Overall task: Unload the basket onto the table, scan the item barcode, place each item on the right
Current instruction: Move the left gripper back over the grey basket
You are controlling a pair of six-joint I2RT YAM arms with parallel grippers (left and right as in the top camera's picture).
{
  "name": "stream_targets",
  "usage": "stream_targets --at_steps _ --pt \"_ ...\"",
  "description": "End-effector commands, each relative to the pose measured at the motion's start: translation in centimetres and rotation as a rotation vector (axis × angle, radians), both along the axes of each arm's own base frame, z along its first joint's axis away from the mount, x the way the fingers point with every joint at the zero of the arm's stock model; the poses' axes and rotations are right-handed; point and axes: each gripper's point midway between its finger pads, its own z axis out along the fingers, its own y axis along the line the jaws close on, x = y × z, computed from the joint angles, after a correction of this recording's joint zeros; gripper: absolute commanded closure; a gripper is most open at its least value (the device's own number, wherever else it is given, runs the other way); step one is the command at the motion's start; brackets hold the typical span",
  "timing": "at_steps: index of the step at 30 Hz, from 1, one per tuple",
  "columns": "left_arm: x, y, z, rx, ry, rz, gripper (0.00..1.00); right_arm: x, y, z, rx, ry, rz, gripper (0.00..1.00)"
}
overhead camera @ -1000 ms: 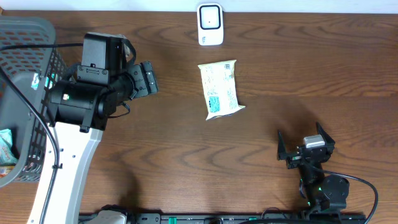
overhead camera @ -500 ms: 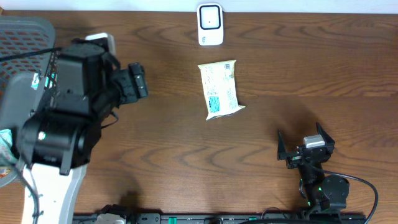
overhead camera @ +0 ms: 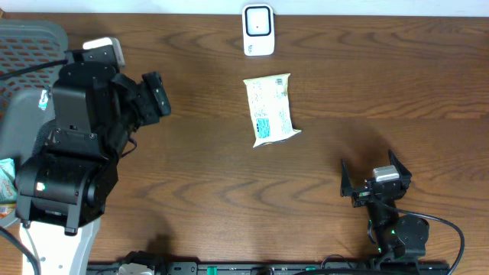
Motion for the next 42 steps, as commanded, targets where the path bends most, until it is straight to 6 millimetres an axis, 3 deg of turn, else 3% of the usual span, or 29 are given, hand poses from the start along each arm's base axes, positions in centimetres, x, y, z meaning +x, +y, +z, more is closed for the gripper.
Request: stream_targets --at_steps 1,7,13,18,24,28,32,37,42 --pt "0.0 0.4 1.8 0.009 -0.067 0.01 0.13 -0.1 0.2 0.0 -0.003 -0.001 0.009 0.01" --pt "0.5 0.9 3.9 0.005 -0.161 0.039 0.13 -0.1 0.2 0.0 -0.003 -0.001 0.009 0.01" --pt "0.1 6.0 5.1 0.125 -0.205 0.295 0.13 -0.1 0.2 0.0 -0.003 -0.001 0.009 0.01" --pt "0.4 7.9 6.0 0.118 -0.246 0.374 0.13 -0.1 0.2 0.0 -0.003 -0.001 0.009 0.01" --pt "0.0 13.2 6.2 0.127 -0.259 0.588 0.13 -0.1 0.2 0.0 -0.003 -0.001 0.009 0.01" --pt "0.0 16.8 5.0 0.149 -0.215 0.697 0.13 -0.1 0.2 0.0 -0.003 -0.001 0.009 0.01" --pt "-0.6 21.9 3.2 0.132 -0.171 0.868 0.13 -0.1 0.2 0.0 -0.003 -0.002 0.009 0.01" --pt "-2.6 28.1 -1.4 0.055 -0.055 1.108 0.13 -0.1 0.2 0.0 -0.003 -0.001 0.009 0.01" --pt "-3.7 31.1 -6.6 0.041 0.129 1.205 0.13 -0.1 0.2 0.0 -0.003 -0.001 0.009 0.01"
